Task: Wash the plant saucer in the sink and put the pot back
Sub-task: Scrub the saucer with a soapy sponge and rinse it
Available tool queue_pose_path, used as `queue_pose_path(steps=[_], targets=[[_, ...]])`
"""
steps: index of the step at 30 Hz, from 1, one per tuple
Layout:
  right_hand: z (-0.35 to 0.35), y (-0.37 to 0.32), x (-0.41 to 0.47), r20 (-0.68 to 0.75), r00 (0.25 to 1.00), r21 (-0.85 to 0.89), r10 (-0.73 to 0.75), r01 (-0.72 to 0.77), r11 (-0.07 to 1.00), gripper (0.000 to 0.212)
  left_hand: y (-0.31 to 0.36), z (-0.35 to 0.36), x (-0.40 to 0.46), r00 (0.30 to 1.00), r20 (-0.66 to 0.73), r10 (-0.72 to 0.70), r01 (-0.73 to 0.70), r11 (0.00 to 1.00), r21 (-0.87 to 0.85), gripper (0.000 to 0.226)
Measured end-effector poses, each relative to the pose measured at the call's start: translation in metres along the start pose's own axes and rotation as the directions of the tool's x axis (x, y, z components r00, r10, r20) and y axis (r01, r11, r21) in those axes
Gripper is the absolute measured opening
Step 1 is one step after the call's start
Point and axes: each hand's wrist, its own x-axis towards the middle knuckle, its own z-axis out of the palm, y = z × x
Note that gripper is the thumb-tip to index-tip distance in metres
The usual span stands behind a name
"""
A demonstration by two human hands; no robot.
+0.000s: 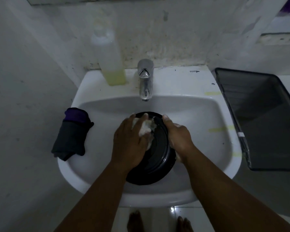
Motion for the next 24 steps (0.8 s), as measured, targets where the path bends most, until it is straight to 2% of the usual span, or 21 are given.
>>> queue_pose_path(steps=[2, 5, 6, 9, 11, 13, 17, 19, 21, 24], targets=[[-0.001, -0.001, -0.001, -0.005, 1.000, 0.001, 0.000, 0.000, 1.000, 0.037, -0.004, 0.001, 0.004, 0.998, -0.011, -0.070, 0.068, 0.994, -0.086, 0.067], [-0.002, -0.001, -0.001, -0.011, 1.000, 0.005, 0.005, -0.005, 1.000, 0.038, 0.002, 0.008, -0.005, 0.995, 0.004, 0.101, -0.101, 0.992, 0.077, 0.064], [-0.002, -0.002, -0.001, -0.017, 1.000, -0.004, 0.008, -0.009, 1.000, 0.038, 0.001, 0.007, -0.005, 0.994, 0.019, 0.105, -0.106, 0.992, 0.069, 0.064], [-0.001, 0.000, 0.000, -0.030, 1.000, -0.025, 0.008, -0.009, 1.000, 0.038, -0.003, 0.005, 0.001, 0.999, 0.004, -0.040, 0.040, 0.999, -0.032, 0.071], [-0.001, 0.000, -0.001, -0.029, 1.000, -0.031, 0.002, -0.003, 1.000, 0.037, 0.004, 0.008, -0.004, 0.998, 0.036, 0.049, -0.051, 0.997, 0.055, 0.069], [-0.002, -0.001, 0.000, -0.023, 1.000, -0.038, 0.006, -0.006, 0.999, 0.038, 0.007, 0.011, -0.008, 0.987, 0.052, 0.151, -0.154, 0.986, 0.060, 0.065], [0.000, 0.002, 0.001, -0.041, 0.999, -0.041, 0.019, -0.021, 0.999, 0.038, 0.005, 0.006, -0.002, 0.995, 0.100, 0.005, -0.002, 1.000, -0.026, 0.063], [-0.001, 0.002, 0.002, -0.037, 0.999, -0.040, 0.011, -0.012, 0.999, 0.036, 0.012, 0.007, -0.006, 0.990, 0.113, 0.086, -0.087, 0.996, 0.011, 0.056], [-0.002, 0.002, 0.003, -0.029, 1.000, -0.043, 0.005, -0.006, 0.999, 0.036, 0.013, 0.008, -0.008, 0.992, 0.047, 0.117, -0.118, 0.993, 0.015, 0.051], [0.003, 0.004, 0.004, -0.033, 0.999, -0.052, 0.007, -0.009, 0.999, 0.038, 0.011, 0.007, -0.002, 0.978, -0.209, 0.007, -0.012, 1.000, -0.025, 0.053]])
